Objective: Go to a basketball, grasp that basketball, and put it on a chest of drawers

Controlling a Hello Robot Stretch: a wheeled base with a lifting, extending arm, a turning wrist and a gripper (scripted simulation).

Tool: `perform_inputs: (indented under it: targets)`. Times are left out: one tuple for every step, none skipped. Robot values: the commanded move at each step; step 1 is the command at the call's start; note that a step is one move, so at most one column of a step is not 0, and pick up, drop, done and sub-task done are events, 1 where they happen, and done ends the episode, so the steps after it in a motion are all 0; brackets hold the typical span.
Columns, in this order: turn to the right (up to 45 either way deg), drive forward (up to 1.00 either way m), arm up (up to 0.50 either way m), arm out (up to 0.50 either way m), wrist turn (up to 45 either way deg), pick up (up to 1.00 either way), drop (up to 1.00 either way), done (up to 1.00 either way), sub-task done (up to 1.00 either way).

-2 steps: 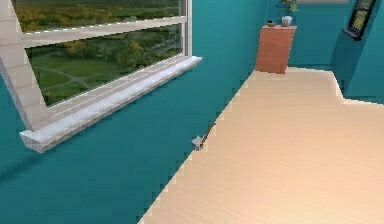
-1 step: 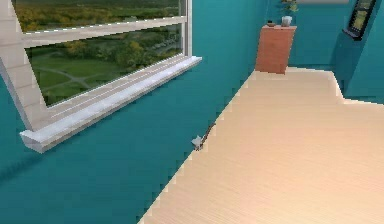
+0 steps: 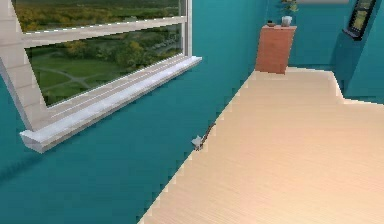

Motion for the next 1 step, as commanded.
perform_inputs:
  targets:
    - [0.0, 0.00, 0.00, 0.00, 45.0, 0.00, 0.00, 0.00, 0.00]
